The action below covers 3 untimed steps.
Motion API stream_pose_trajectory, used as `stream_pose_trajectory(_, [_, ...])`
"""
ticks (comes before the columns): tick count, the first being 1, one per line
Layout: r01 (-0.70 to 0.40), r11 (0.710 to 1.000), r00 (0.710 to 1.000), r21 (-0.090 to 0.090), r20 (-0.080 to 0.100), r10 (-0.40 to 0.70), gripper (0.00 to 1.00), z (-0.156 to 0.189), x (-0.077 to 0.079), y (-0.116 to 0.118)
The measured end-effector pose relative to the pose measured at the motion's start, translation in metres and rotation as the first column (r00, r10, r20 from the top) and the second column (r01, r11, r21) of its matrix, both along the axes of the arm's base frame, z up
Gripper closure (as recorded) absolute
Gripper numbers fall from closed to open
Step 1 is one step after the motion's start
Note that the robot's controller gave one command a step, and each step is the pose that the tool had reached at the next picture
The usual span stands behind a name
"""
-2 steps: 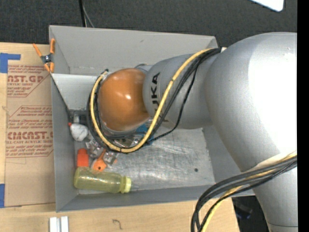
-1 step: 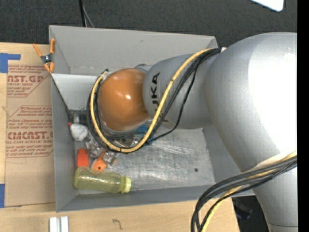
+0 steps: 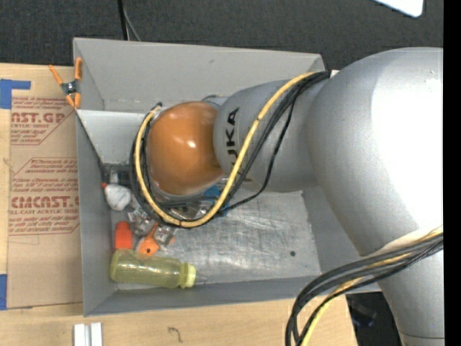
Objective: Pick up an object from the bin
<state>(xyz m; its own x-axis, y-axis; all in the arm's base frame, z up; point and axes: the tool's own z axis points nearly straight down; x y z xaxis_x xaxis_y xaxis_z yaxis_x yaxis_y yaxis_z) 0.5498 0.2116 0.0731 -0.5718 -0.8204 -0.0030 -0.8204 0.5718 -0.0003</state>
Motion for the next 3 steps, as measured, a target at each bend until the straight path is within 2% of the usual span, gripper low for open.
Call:
stream_pose_trajectory(1, [0.0,1.0,1.0,-0.003,-0.007,0.0,1.0,0.009,-0.002,0.0])
stream_pose_trajectory(3, [0.0,1.0,1.0,-0.001,-0.001,0.0,1.0,0.043,-0.001,0.0])
